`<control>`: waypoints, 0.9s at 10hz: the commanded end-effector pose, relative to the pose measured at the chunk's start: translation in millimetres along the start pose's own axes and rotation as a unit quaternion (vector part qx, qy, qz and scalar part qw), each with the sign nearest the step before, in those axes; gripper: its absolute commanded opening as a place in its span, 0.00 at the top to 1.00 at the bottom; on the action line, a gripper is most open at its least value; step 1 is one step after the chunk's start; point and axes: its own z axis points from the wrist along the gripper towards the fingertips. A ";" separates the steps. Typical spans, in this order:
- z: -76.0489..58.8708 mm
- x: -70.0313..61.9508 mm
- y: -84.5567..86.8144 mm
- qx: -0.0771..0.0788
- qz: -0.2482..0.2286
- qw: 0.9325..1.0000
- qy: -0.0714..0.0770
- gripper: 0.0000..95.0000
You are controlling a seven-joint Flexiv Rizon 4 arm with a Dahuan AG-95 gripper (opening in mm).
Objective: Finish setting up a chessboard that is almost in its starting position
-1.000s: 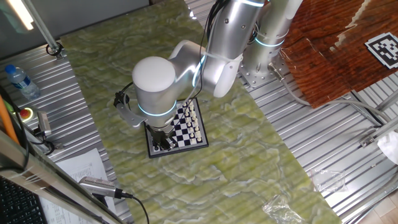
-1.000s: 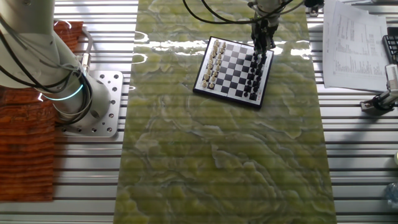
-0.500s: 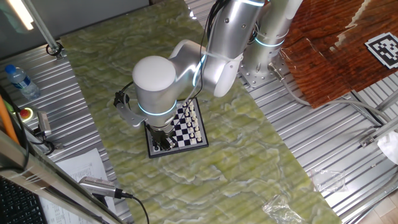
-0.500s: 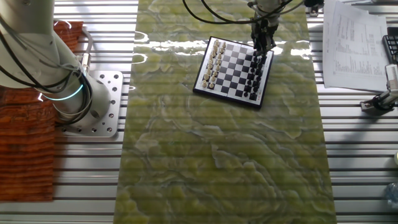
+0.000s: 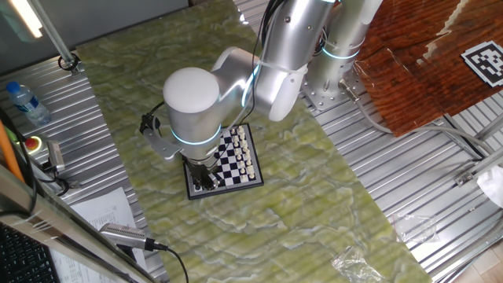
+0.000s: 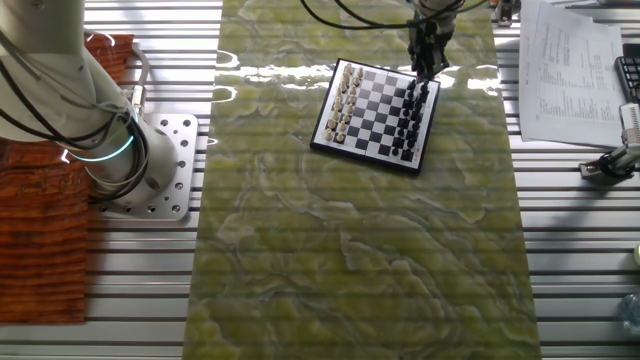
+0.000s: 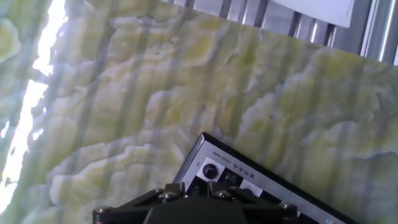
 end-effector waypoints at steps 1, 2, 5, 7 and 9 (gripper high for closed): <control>-9.3 0.6 2.0 0.000 -0.002 1.000 0.004 0.80; -11.8 0.7 2.5 0.000 -0.003 1.000 0.004 0.80; -32.1 2.6 7.3 0.000 0.002 1.000 0.006 1.00; -46.8 5.0 11.8 -0.001 0.010 1.000 0.014 1.00; -58.0 7.4 15.9 -0.003 0.022 1.000 0.016 1.00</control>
